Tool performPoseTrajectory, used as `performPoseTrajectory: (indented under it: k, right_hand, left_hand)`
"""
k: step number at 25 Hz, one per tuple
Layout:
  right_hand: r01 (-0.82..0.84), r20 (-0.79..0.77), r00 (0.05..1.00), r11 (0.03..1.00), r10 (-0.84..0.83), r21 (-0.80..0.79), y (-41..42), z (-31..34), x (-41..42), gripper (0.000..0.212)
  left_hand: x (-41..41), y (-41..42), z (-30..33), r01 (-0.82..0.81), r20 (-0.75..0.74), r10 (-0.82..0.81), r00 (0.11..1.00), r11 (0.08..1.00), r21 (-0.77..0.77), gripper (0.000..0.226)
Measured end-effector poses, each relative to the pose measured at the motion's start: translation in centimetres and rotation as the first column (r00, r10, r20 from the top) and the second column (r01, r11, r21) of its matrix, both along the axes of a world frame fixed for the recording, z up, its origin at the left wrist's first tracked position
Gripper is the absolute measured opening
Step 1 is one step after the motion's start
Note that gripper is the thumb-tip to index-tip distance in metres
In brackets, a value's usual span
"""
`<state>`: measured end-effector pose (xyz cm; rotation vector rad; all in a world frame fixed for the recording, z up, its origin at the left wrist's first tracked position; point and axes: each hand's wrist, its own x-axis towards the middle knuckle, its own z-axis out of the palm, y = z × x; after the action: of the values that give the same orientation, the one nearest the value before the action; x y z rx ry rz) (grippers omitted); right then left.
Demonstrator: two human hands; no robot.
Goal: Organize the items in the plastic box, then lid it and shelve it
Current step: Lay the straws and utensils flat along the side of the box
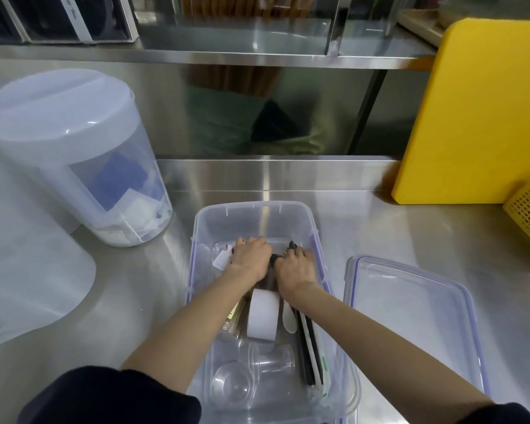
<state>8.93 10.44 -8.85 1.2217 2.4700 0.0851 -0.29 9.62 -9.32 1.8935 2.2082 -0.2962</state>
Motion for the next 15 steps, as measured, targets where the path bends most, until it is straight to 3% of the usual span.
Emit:
performPoseTrajectory:
  k: [4, 7, 12, 15]
  right_hand:
    - [0.008, -0.076, 0.997, 0.998, -0.013, -0.063, 0.3, 0.1, -0.3, 0.025]
    - [0.084, -0.167, 0.979, 0.981, -0.114, -0.174, 0.5, 0.5, -0.5, 0.025]
    - [0.216, -0.319, 0.887, 0.91, -0.335, -0.354, 1.1, 2.0, -0.4, 0.031]
    - [0.221, -0.41, 0.815, 0.874, -0.409, -0.432, 1.1, 2.9, -0.2, 0.02]
  left_hand:
    - [0.2, 0.2, -0.2, -0.017, -0.006, 0.017, 1.0, 0.999, 0.027, 0.033]
    - [0.1, 0.2, -0.1, -0.023, -0.005, 0.023, 1.0, 0.999, 0.05, 0.032]
    - [-0.3, 0.0, 0.9, -0.056, 0.056, 0.049, 0.997, 0.991, 0.125, 0.027]
    - [-0.6, 0.0, 2.0, -0.075, 0.057, 0.065, 0.996, 0.976, 0.206, 0.028]
